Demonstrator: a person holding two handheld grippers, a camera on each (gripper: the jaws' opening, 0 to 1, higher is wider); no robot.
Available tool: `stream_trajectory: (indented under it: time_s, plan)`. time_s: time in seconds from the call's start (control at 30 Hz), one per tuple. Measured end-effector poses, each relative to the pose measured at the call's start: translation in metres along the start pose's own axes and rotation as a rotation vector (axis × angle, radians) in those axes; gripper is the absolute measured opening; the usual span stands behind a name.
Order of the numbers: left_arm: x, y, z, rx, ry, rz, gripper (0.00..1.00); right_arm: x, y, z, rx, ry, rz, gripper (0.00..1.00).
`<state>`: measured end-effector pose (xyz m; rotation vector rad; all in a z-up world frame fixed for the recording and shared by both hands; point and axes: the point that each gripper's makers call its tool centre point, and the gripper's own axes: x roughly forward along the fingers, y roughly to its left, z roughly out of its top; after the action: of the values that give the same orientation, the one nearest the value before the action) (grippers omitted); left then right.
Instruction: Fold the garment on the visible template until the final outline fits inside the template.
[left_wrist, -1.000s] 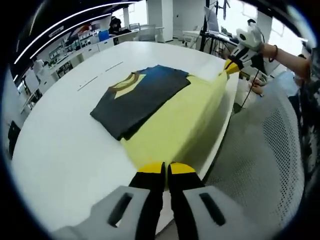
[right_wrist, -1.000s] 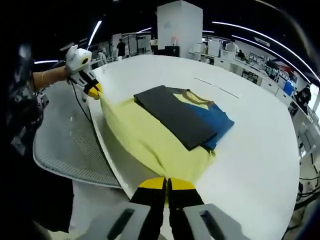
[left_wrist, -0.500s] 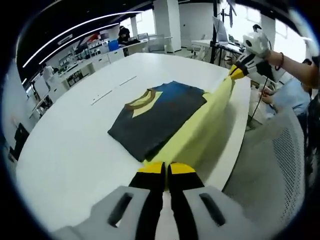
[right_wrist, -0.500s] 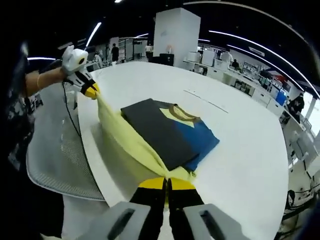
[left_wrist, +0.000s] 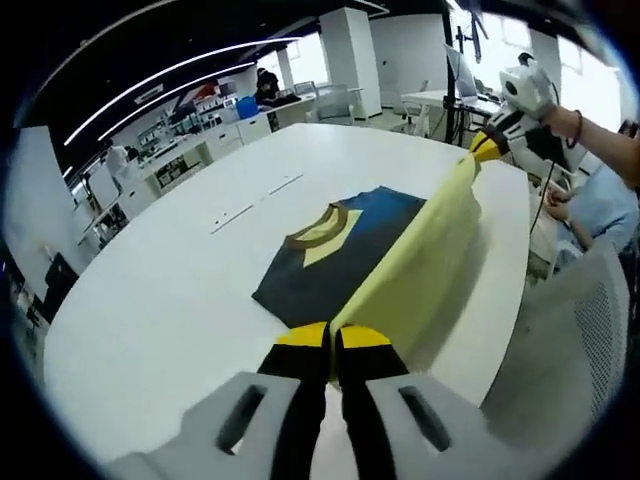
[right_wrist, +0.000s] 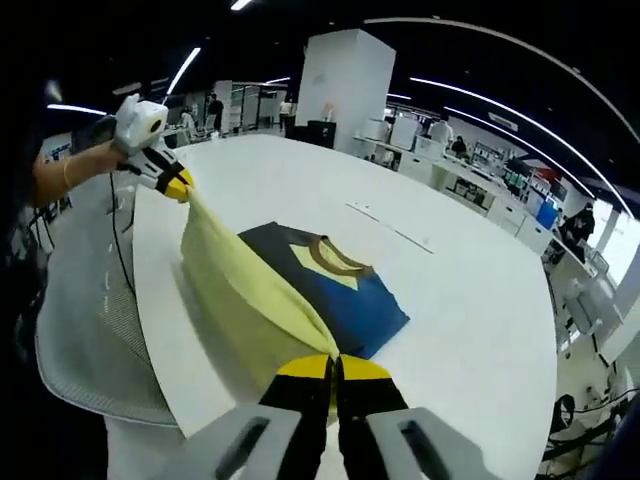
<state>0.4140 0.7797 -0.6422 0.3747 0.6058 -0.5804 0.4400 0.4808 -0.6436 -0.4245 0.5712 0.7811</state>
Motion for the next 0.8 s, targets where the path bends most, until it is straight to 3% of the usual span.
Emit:
stream_trajectory:
  time_s: [0.07, 0.37, 0.8]
  plan:
    - [0.003, 0.007, 0.006, -0.039, -0.021, 0.018, 0.00, 0.001, -0.003, 0.005, 0.005, -0.008, -0.008, 0.00]
    - [0.014, 0.034, 0.029, -0.075, -0.079, 0.077, 0.00, 0.010, -0.026, 0.029, 0.014, -0.038, -0.077, 0.00]
    - [0.031, 0.061, 0.047, -0.130, -0.120, 0.146, 0.00, 0.031, -0.054, 0.055, 0.003, -0.053, -0.161, 0.00]
